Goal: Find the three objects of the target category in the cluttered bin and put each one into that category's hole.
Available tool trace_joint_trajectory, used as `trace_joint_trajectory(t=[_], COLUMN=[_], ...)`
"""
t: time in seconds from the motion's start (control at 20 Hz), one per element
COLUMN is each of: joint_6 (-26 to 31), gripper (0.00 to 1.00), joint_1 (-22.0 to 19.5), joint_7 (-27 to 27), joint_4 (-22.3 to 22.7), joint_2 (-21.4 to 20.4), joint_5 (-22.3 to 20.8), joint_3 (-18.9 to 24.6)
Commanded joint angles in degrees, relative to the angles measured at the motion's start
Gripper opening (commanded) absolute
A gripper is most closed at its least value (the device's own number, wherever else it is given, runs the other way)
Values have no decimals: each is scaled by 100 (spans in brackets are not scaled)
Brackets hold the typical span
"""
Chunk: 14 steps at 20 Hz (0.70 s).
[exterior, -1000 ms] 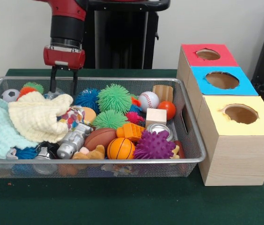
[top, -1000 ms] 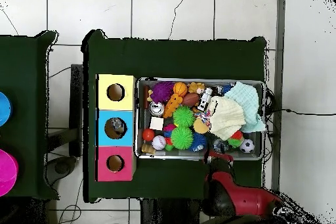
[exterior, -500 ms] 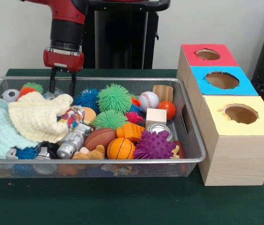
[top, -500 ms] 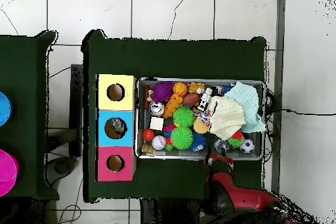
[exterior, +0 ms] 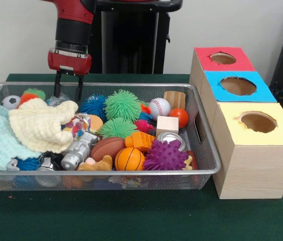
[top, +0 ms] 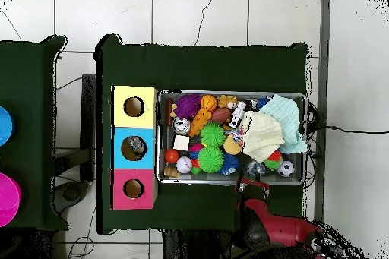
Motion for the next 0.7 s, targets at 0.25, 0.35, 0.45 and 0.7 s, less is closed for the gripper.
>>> trace_joint_trajectory(t=[0.25,0.35,0.45,0.7], joint_6=[865,932,982,1192], gripper=[100,100,100,100], joint_1=[67,45,35,182], joint_7=[611,593,564,469], joint_4=[-262,-278,-294,-226], joint_2=[75,18,-72,-536], joint_5=[235,217,184,151], joint_3=[243,267,281,214])
